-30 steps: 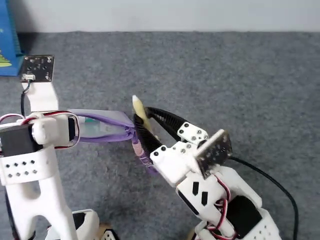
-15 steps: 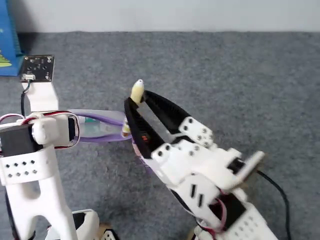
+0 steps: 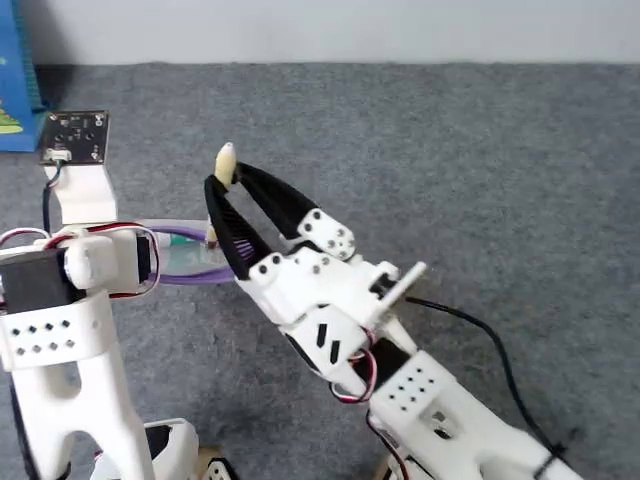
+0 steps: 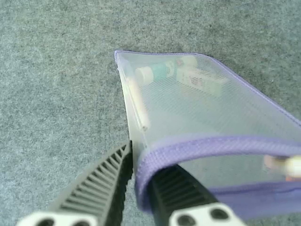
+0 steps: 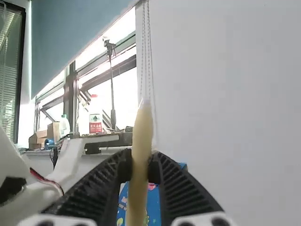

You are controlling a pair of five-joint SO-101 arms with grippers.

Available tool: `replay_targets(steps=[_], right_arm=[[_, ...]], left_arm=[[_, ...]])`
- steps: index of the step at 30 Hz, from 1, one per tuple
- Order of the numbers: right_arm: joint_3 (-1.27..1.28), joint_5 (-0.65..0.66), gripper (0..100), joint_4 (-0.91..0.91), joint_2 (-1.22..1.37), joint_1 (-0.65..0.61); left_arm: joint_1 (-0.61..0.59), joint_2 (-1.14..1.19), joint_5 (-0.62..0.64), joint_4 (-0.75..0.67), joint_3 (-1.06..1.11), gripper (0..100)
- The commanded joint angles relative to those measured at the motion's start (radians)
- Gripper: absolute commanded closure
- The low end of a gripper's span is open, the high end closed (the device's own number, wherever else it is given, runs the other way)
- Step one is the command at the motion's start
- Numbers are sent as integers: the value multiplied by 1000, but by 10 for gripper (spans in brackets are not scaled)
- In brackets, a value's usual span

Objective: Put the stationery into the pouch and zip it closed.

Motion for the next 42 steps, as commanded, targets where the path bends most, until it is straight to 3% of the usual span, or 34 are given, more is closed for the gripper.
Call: replay_targets(steps=[1,6,11,14,22,25,30,35,42], right_arm=[[29,-9,991,-99,81,-8],[74,2,980,-47,110,-51],[78,0,790,174,-10,-50],[77,-5,727,374,-142,-51],[41,-20,761,1029,-581,-22],[-17,-69,769,1287,-628,45],[-98,-75,801,1521,-509,162],[-127,-74,866,1526,-249,196],[-302,-75,865,1527,196,194]], left_arm=[[3,-8,9,18,-5,988],[3,-9,9,18,-4,988],[2,-9,9,18,-4,988],[2,-9,9,18,-4,988],[-2,-11,9,18,-4,988],[-71,-11,11,15,-12,988],[-127,-11,12,17,-22,988],[-126,-9,12,17,-18,988],[-129,-9,11,17,-15,988]])
